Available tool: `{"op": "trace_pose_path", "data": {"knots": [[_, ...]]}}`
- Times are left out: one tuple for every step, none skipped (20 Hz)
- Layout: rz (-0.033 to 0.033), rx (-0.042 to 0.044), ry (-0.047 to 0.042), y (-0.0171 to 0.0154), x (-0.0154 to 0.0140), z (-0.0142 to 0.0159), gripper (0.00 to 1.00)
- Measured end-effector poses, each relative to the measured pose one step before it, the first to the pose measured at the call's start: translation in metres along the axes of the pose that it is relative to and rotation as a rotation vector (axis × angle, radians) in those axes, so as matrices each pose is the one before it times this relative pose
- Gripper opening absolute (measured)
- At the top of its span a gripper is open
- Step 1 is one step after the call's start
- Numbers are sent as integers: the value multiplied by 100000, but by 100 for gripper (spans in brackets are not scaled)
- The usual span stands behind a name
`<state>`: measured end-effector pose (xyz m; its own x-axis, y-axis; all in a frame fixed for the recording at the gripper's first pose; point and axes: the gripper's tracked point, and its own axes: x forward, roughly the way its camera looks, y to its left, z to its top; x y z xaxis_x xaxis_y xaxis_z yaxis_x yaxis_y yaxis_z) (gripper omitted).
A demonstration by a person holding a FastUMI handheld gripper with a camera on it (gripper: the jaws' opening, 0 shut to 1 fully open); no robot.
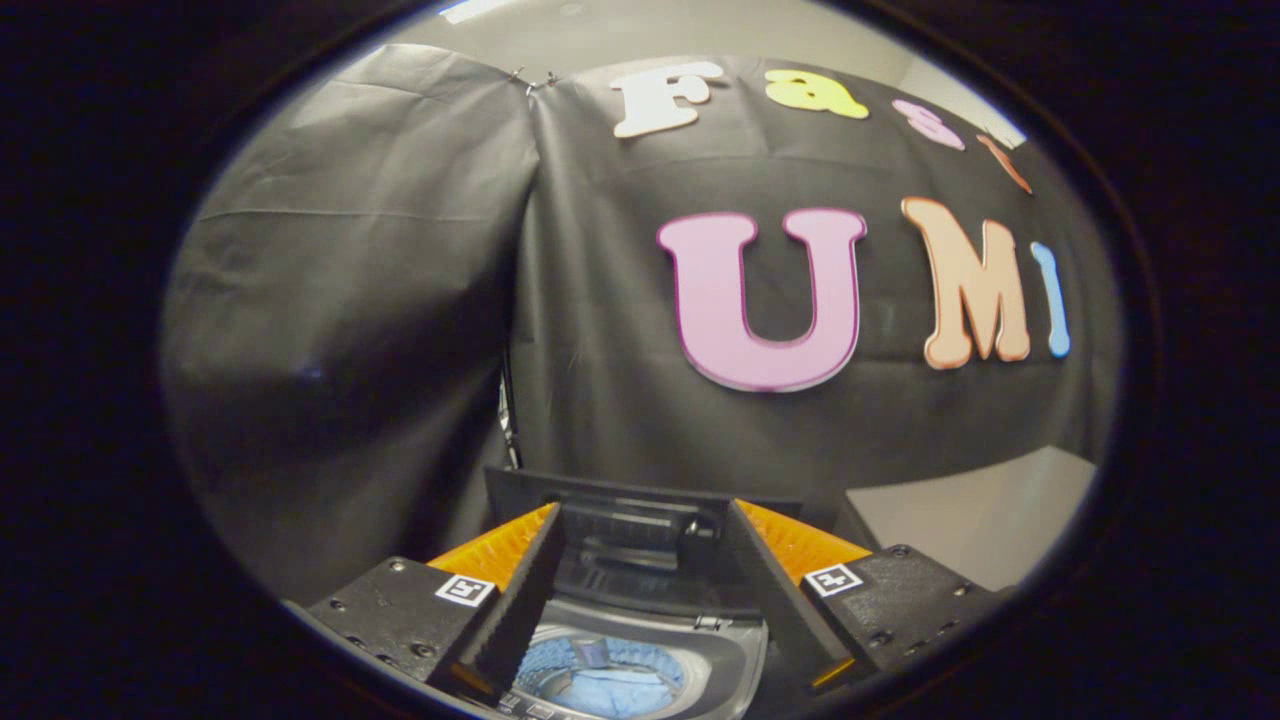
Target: Put the clothes into the washing machine and then close the washing machine lid.
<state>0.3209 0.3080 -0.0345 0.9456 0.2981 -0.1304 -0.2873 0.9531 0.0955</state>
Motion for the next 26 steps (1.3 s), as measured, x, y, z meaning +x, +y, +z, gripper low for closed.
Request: {"op": "trace_pose_path", "data": {"knots": [[-705,-1264,-2307,-29,579,1189,96],[-1189,-1489,-1832,-101,1002,741,96],[-1265,-1311,-1838,-157,1028,952,96],[-1185,-880,-1761,-112,876,992,96],[-927,-486,-2129,-40,978,862,96],[-908,-760,-2884,14,1095,1235,96],[-1494,-1114,-2682,-133,1012,1092,96],[-2074,-1441,-2597,-301,1103,818,96],[-2034,-1764,-2655,-170,1016,625,96],[-1642,-1965,-2181,-66,1035,502,96],[-933,-1811,-1748,190,958,211,96],[173,-1927,-744,362,734,-456,96],[466,-2553,-452,524,703,-502,96],[49,-3478,-551,514,997,-318,96],[-883,-3053,-405,247,769,-515,96],[-1016,-1631,928,315,466,-921,96],[-543,-129,1705,489,328,-1072,96],[63,1035,2271,848,549,-1202,96],[384,723,2968,559,177,-1269,96],[-78,701,2601,228,476,-1193,96],[-74,-59,2156,109,404,-963,96],[-179,-406,1874,329,306,-971,96],[-62,-491,1126,68,305,-633,96],[-42,-300,1283,28,454,-614,96],[-26,592,1271,37,29,-288,96],[147,862,1611,159,126,-470,96]]}}
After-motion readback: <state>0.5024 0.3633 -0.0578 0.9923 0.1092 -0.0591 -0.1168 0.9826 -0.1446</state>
